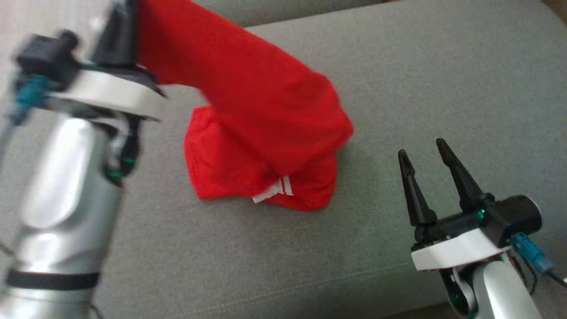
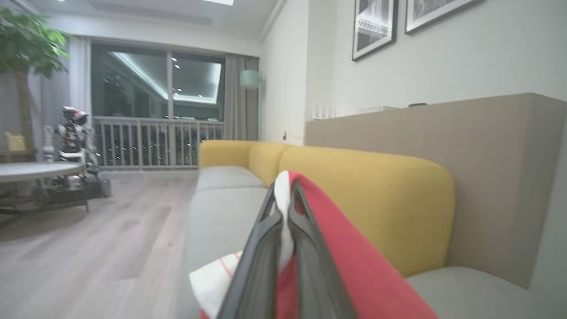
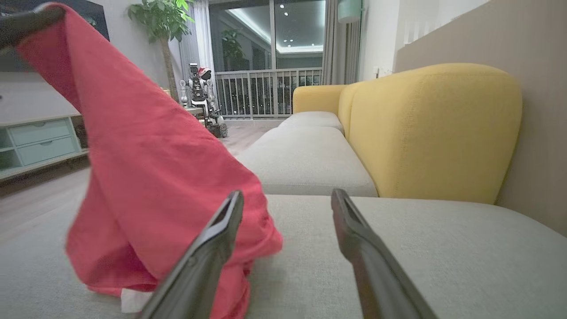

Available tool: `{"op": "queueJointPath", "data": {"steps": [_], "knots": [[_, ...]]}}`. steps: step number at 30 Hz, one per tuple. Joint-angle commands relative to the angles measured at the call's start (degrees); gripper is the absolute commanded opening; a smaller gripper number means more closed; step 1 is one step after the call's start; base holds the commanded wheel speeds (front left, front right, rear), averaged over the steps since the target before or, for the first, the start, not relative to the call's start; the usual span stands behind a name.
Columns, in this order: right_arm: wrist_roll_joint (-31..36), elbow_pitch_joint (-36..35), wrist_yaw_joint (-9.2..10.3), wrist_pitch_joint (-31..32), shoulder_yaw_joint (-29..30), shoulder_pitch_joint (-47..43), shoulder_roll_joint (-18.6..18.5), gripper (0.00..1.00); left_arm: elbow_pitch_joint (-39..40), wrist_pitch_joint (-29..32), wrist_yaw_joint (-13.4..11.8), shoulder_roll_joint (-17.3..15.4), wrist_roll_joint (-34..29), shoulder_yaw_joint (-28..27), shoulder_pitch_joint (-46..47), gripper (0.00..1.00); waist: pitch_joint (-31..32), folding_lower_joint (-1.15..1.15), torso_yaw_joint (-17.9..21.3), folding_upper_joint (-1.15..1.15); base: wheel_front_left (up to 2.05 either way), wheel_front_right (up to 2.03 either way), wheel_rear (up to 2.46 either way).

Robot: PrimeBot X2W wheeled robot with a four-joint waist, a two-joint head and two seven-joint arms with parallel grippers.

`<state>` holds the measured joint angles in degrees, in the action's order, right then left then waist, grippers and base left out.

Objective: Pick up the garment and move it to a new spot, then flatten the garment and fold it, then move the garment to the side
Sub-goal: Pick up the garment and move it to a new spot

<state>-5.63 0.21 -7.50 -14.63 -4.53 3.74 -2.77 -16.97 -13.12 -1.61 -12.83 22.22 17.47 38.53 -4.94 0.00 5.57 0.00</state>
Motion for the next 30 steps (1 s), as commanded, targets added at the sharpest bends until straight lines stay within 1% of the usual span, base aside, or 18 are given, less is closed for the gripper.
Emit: {"op": "queueJointPath", "data": {"steps": [1,6,7,10,14,18,21,25,27,30], "knots": [[-0.6,-1.8,0.01,-0.4,-1.5,0.1,-0.1,1.00,3.2,0.8,-0.6,-3.8,0.2,-3.3,2.7,0.00,0.7,0.00,-1.0,0.00,0.00,0.00,0.00],[-0.4,-2.2,0.01,-0.4,-1.4,-0.1,-0.1,1.00,8.5,3.1,-2.4,-10.5,0.7,-8.6,1.5,0.00,0.5,0.00,-2.6,0.00,0.00,0.00,0.00],[-0.4,-2.2,0.01,-0.4,-1.4,-0.1,-0.1,1.00,8.5,3.1,-2.4,-10.5,0.7,-8.6,1.5,0.00,0.5,0.00,-2.6,0.00,0.00,0.00,0.00],[-0.1,-2.3,0.01,-0.4,-1.2,0.0,-0.1,1.00,10.6,3.8,-2.9,-13.4,1.3,-11.3,1.1,0.00,-0.1,0.00,-3.7,0.00,0.00,0.00,0.00],[0.3,-2.3,0.01,-0.4,-1.3,0.3,-0.1,1.00,12.3,3.8,-3.7,-16.1,1.8,-14.3,1.1,0.00,-1.1,0.00,-4.9,0.00,0.00,0.00,0.00],[1.0,-2.2,0.01,-0.4,-1.5,0.6,-0.1,1.00,12.6,3.1,-4.4,-17.5,2.5,-16.6,1.6,0.00,-2.1,0.00,-5.9,0.00,0.00,0.00,0.00],[1.3,-2.3,0.01,-0.4,-1.6,0.9,-0.1,1.00,11.6,3.7,-4.1,-18.0,2.7,-16.5,0.9,0.00,-2.7,0.00,-6.3,0.00,0.00,0.00,0.00],[1.6,-2.4,0.01,-0.4,-1.9,1.3,-0.1,1.00,8.2,5.6,-3.6,-18.3,2.5,-15.0,-1.2,0.00,-3.8,0.00,-6.4,0.00,0.00,0.00,0.00],[1.9,-2.5,0.01,-0.4,-2.1,1.6,-0.1,1.00,5.8,5.9,-4.2,-18.8,1.6,-14.6,-2.4,0.00,-4.5,0.00,-6.3,0.00,0.00,0.00,0.00],[2.5,-2.5,0.01,-0.4,-2.0,1.4,-0.1,1.00,1.1,6.3,-5.1,-18.6,1.2,-14.2,-4.1,0.00,-5.3,0.00,-6.3,0.00,0.00,0.00,0.00]]}}
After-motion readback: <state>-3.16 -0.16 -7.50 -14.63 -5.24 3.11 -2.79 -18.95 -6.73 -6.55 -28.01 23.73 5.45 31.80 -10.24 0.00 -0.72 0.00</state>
